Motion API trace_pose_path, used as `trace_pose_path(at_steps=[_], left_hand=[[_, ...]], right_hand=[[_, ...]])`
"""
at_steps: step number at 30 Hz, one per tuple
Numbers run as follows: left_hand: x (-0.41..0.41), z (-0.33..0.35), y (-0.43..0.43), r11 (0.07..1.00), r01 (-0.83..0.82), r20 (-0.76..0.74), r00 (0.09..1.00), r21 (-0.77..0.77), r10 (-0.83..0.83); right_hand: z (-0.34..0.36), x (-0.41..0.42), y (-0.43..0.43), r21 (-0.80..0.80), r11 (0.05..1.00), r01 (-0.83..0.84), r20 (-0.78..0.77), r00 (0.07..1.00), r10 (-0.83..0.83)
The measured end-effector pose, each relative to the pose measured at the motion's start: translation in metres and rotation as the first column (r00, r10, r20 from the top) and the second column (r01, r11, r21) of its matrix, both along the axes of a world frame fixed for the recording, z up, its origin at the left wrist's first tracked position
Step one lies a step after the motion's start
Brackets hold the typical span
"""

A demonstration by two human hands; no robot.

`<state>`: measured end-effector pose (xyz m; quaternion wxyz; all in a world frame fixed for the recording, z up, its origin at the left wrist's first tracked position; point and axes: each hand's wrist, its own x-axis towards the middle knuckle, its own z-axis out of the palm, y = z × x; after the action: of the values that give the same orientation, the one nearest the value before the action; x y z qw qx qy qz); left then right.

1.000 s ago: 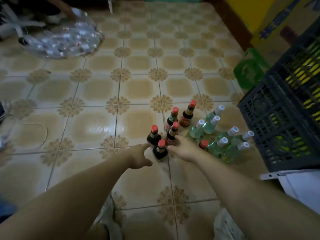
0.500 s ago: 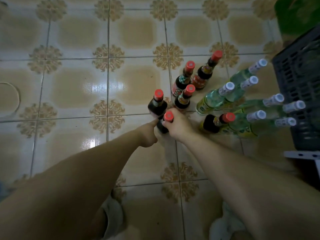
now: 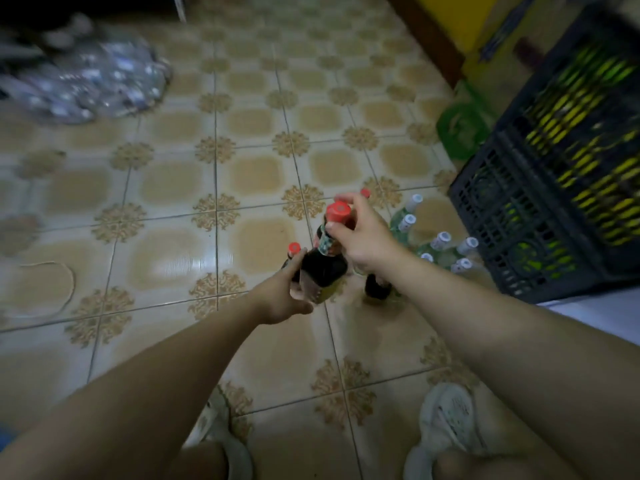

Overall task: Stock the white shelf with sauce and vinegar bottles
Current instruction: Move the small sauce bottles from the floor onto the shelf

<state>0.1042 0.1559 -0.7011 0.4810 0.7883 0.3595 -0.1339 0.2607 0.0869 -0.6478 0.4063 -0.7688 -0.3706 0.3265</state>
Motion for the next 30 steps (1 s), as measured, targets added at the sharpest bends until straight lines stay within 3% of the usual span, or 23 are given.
trace_pose_path(at_steps=[4,7,11,14,17,20,22,25,30], left_hand=[[-0.011,0.081,-0.024,0.999,-0.044,0.281,0.958,-0.018,0.047],[-0.013,0.14,-0.043,0.994,-0.084,0.504,0.857,-0.071,0.109],[-0.008,0.214,-0.076,0.993,-0.089,0.671,0.732,-0.083,0.121],[-0.005,0.254,-0.1,0.993,-0.06,0.744,0.657,-0.104,0.118],[-0.006,0.289,-0.12,0.983,0.026,0.77,0.625,-0.184,0.128],[-0.006,0.318,-0.14,0.95,0.164,0.791,0.6,-0.267,0.119],[-0.002,0.335,-0.155,0.919,0.254,0.802,0.589,-0.302,0.101],[0.006,0.356,-0.182,0.933,0.265,0.827,0.559,-0.244,0.057],[0.015,0.38,-0.232,0.977,0.199,0.913,0.408,-0.079,-0.009]], right_hand=[[0.107,-0.007,-0.021,0.21,0.976,0.057,0.025,0.998,-0.063],[0.186,-0.016,-0.042,0.351,0.929,0.117,0.079,0.985,-0.154],[0.268,-0.028,-0.08,0.479,0.858,0.185,0.166,0.941,-0.295],[0.313,-0.038,-0.113,0.489,0.854,0.177,0.247,0.911,-0.331],[0.339,-0.042,-0.15,0.395,0.916,0.067,0.368,0.902,-0.225],[0.349,-0.044,-0.179,0.33,0.944,0.001,0.357,0.926,-0.126],[0.359,-0.043,-0.198,0.399,0.917,0.028,0.32,0.932,-0.168],[0.379,-0.045,-0.229,0.497,0.865,0.068,0.31,0.917,-0.251],[0.405,-0.05,-0.279,0.592,0.792,0.148,0.324,0.856,-0.402]])
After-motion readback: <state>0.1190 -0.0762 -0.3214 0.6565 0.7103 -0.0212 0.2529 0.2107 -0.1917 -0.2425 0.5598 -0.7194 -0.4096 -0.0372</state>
